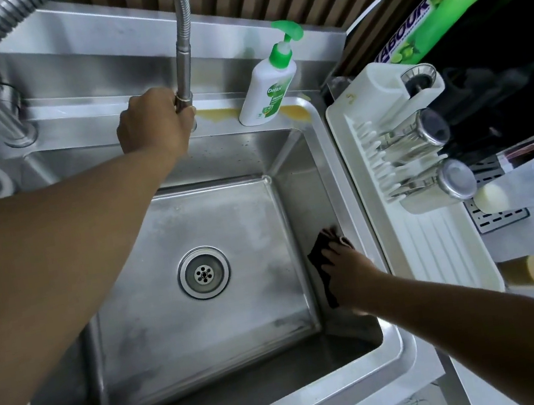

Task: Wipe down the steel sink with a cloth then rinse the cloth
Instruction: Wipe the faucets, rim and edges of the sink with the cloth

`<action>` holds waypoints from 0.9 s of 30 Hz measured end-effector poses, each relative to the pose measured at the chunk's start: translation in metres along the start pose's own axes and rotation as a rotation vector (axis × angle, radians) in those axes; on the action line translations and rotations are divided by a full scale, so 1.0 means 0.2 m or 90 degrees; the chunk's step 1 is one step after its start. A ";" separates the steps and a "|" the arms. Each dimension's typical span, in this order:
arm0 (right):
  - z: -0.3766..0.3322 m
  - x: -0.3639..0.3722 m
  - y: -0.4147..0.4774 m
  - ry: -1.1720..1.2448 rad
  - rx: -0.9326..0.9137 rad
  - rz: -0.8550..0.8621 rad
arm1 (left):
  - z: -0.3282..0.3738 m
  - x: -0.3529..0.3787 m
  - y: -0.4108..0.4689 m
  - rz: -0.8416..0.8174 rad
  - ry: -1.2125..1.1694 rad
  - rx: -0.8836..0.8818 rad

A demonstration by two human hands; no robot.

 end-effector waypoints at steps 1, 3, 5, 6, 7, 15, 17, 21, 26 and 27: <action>-0.04 0.02 -0.03 -0.006 -0.021 -0.010 | 0.00 0.00 0.00 0.001 0.000 0.000; -0.14 0.08 -0.07 0.001 -0.054 -0.057 | 0.00 0.00 0.00 0.002 -0.002 -0.001; -0.15 0.10 -0.08 0.021 -0.057 -0.103 | 0.00 0.00 0.00 0.003 -0.005 -0.004; -0.12 0.10 -0.05 0.039 -0.044 -0.102 | 0.00 -0.01 0.00 0.003 -0.005 -0.005; -0.08 0.08 -0.02 0.053 -0.027 -0.079 | 0.00 -0.01 0.00 0.003 -0.005 -0.004; -0.07 0.06 -0.06 0.008 -0.054 -0.025 | 0.00 -0.01 -0.01 0.006 -0.005 0.002; -0.10 0.10 -0.06 0.033 -0.059 -0.034 | 0.01 -0.01 -0.01 0.007 -0.010 0.005; 0.10 -0.06 0.03 0.007 -0.012 0.014 | 0.01 -0.02 -0.01 0.010 -0.012 0.006; 0.44 -0.26 0.23 -0.040 0.075 0.030 | 0.01 -0.01 -0.01 0.017 -0.012 0.019; 0.49 -0.27 0.28 -0.039 0.098 0.045 | 0.00 0.00 -0.01 0.018 -0.012 0.022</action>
Point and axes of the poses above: each hand's wrist, its own y-axis towards the middle knuckle, its own x-axis out of the palm, z = x × y, the point moved 5 cm from there along y, towards the middle knuckle, and after that the axes turned 8 degrees about z, right-handed, at the moved point
